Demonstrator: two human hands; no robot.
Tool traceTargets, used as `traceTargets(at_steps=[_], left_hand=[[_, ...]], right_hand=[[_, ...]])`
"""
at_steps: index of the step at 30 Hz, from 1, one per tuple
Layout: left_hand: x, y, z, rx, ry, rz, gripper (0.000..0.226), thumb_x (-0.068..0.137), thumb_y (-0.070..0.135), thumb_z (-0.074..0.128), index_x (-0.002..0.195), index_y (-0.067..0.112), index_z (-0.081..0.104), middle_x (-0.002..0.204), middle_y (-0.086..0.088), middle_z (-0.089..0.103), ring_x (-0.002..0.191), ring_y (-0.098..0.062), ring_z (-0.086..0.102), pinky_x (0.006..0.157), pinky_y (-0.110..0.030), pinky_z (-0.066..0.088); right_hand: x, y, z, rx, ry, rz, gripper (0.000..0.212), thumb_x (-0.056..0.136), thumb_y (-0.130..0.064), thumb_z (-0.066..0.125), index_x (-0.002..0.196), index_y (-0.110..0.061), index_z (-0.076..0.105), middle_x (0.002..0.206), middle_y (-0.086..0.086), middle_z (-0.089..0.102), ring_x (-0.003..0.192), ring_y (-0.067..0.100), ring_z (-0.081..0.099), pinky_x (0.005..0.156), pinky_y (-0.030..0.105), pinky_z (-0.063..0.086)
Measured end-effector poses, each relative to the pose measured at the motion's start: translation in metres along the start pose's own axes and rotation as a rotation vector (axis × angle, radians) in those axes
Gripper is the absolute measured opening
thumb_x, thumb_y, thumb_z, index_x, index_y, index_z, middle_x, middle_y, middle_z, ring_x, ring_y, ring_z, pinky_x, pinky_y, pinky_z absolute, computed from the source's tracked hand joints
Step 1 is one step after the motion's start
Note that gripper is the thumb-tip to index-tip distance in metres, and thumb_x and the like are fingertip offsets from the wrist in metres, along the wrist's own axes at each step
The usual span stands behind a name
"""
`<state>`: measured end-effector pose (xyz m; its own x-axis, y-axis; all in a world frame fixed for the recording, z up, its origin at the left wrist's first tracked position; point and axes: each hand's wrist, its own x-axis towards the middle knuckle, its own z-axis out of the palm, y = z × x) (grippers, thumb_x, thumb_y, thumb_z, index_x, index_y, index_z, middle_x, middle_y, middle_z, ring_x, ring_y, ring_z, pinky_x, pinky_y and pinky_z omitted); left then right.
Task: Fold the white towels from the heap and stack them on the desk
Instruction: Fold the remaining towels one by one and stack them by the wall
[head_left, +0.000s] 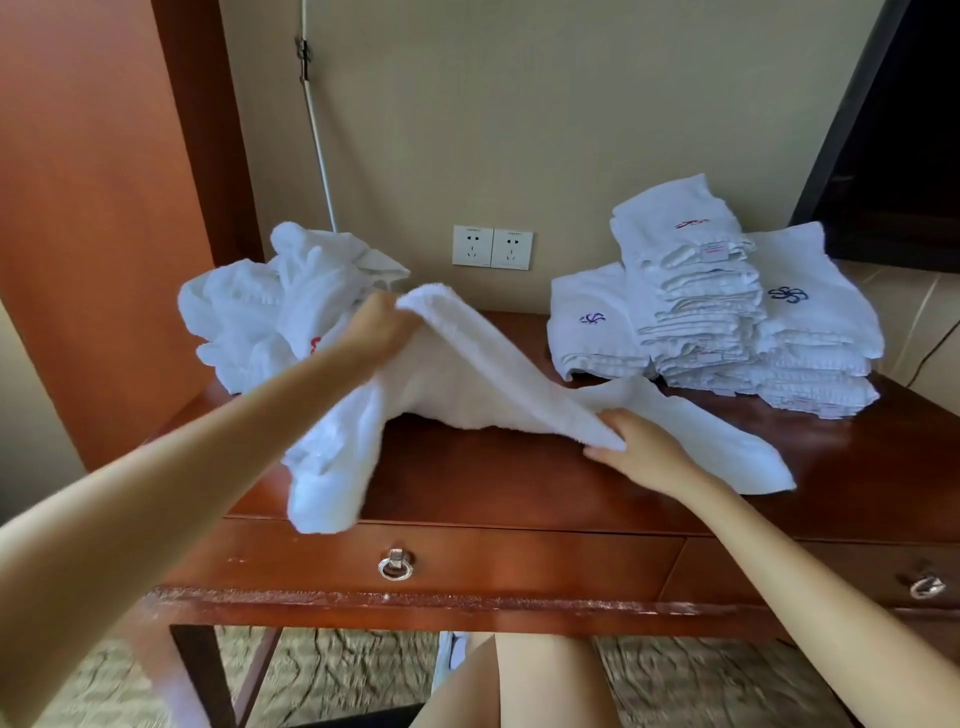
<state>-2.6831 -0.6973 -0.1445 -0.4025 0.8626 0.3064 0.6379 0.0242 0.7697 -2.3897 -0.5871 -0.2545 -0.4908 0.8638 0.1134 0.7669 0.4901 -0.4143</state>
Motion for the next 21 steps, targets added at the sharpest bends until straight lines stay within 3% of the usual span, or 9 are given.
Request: traceTargets(at_steps=[3,7,10,12,14,16,21], left_hand=[[0.026,0.019,-0.018,0.059,-0.034,-0.001,0.029,0.097,0.022,0.051,0.110,-0.002,0.063,0.098,-0.013,0.062,0.094,-0.025,0.056,0.078,-0.025,0.042],[0.035,0.020,-0.048,0.651,-0.194,0.198,0.027,0.089,0.033,0.064,0.104,0.010,0.065,0.088,-0.002,0.060,0.089,-0.024,0.056,0.075,-0.030,0.040],[0.030,0.015,-0.061,0.960,-0.291,0.203,0.055,0.085,0.035,0.068,0.134,0.016,0.051,0.126,-0.008,0.059,0.115,-0.027,0.054,0.093,-0.035,0.043],[0.032,0.015,-0.060,0.949,-0.316,0.197,0.062,0.085,0.027,0.068,0.141,0.017,0.044,0.135,-0.008,0.054,0.122,-0.027,0.050,0.098,-0.033,0.040],[0.039,0.022,-0.058,0.871,-0.273,0.250,0.055,0.083,0.019,0.067,0.135,0.016,0.049,0.125,-0.010,0.060,0.108,-0.028,0.057,0.089,-0.032,0.045],[0.046,0.033,-0.057,0.830,-0.187,0.275,0.050,0.082,0.019,0.066,0.130,0.015,0.051,0.118,-0.011,0.063,0.099,-0.030,0.059,0.082,-0.034,0.049],[0.071,0.067,-0.068,0.744,0.114,0.275,0.035,0.084,0.024,0.067,0.116,0.017,0.055,0.107,-0.016,0.062,0.099,-0.036,0.059,0.076,-0.039,0.046]], right_hand=[[0.015,0.005,-0.023,0.304,0.175,0.071,0.015,0.096,-0.024,0.058,0.106,-0.016,0.065,0.107,0.003,0.067,0.103,0.024,0.061,0.086,0.035,0.047],[0.030,0.011,-0.100,0.407,0.413,0.073,0.011,0.090,0.000,0.059,0.100,0.001,0.065,0.103,0.016,0.063,0.101,0.029,0.059,0.075,0.024,0.039],[0.027,0.011,-0.162,0.392,0.555,0.054,0.022,0.086,-0.009,0.058,0.105,-0.009,0.067,0.107,0.017,0.067,0.105,0.031,0.061,0.085,0.034,0.047],[0.021,0.010,-0.191,0.355,0.611,0.064,0.022,0.089,-0.007,0.053,0.105,-0.009,0.068,0.095,0.007,0.066,0.097,0.021,0.059,0.076,0.030,0.046],[0.015,0.014,-0.216,0.286,0.677,0.088,0.020,0.089,-0.010,0.054,0.102,-0.007,0.069,0.091,0.009,0.065,0.091,0.016,0.053,0.067,0.027,0.040],[0.006,0.023,-0.236,0.271,0.744,0.127,0.019,0.088,-0.012,0.056,0.100,-0.004,0.069,0.099,0.018,0.067,0.088,0.017,0.053,0.070,0.028,0.039],[-0.023,0.064,-0.259,0.287,0.782,0.299,0.010,0.088,-0.017,0.059,0.093,-0.020,0.067,0.090,0.006,0.061,0.085,0.021,0.055,0.072,0.031,0.042]])
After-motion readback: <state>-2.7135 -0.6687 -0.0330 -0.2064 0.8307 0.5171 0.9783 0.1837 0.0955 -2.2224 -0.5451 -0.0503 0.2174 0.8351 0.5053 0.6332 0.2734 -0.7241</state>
